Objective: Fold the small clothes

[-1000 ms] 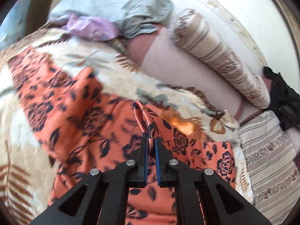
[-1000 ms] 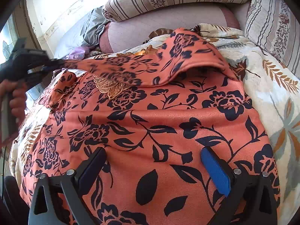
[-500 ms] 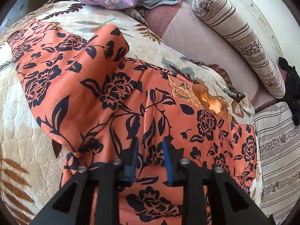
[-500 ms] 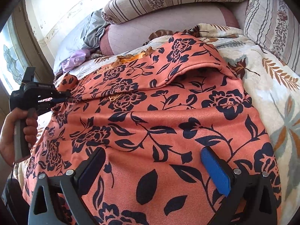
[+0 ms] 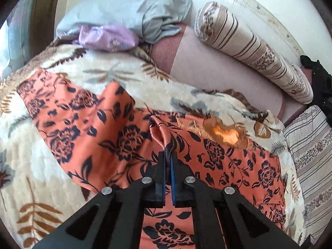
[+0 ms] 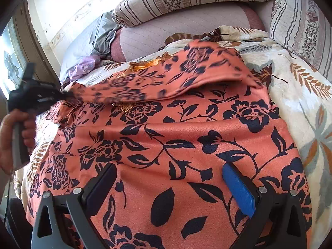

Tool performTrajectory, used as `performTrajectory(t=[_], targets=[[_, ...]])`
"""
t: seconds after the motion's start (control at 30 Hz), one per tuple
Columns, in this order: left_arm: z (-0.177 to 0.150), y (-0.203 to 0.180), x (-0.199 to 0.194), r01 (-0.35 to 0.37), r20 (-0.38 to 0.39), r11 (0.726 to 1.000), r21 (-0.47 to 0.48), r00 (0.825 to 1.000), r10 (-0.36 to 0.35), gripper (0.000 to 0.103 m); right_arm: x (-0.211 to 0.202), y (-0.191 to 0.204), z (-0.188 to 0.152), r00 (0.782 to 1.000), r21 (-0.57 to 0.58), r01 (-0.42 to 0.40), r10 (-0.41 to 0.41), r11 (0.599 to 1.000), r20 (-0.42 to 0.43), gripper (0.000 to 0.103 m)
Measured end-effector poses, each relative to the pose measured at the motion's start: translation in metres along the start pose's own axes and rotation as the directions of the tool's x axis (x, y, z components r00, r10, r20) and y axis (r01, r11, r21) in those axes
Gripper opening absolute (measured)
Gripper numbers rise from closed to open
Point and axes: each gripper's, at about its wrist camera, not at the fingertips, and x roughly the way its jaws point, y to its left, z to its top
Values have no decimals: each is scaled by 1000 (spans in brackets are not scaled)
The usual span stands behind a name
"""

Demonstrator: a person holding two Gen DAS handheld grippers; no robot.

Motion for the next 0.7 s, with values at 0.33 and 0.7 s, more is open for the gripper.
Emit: performTrajectory(t=[0.33,0.7], targets=[[-31,28,45,-53,-190,998,19,980,56,16,-5,-4,1,1000,22,-24,24,999,-1,102],[-51,20,37,-31,-145,976,215,987,63,78,-38,-30,105,971,212,-235,218,948,101,102]])
